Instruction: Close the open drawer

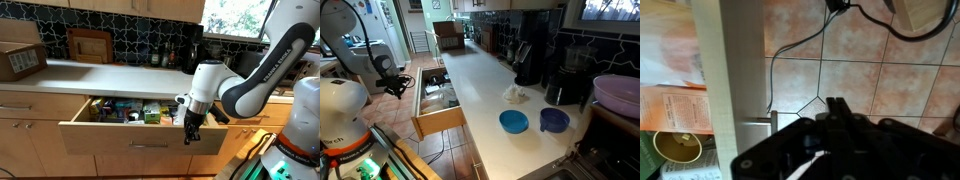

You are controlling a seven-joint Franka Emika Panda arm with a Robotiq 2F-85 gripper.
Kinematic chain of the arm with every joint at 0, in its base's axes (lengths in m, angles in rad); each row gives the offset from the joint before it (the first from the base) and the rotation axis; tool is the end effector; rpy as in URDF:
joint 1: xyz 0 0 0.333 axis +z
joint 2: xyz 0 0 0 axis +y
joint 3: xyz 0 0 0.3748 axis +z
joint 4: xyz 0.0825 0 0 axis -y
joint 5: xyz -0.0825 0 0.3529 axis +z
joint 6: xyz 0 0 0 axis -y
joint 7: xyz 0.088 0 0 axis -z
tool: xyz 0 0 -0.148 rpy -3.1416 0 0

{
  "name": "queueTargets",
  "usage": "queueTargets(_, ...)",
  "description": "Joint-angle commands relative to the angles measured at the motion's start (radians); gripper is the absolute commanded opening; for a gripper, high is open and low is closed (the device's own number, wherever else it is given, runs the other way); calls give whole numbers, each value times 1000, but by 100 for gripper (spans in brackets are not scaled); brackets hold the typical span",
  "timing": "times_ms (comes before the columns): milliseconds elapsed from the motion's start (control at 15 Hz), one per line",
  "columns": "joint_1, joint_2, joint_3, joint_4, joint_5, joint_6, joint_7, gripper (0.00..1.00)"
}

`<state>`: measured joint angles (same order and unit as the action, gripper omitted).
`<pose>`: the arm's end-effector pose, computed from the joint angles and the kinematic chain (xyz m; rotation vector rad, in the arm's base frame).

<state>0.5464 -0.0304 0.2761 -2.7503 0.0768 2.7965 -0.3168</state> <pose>0.2673 0.2836 0.2806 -2.6692 -1.5787 -0.1058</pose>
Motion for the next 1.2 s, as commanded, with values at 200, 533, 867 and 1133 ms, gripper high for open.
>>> queueTargets(200, -107, 13, 6, 17, -515, -73, 426, 0)
queueTargets(533, -114, 61, 4, 68, -784, -140, 655, 0)
queueTargets(867, -112, 116, -14, 122, -995, -178, 839, 0)
queueTargets(1133, -116, 172, -39, 161, -1128, -174, 939, 0)
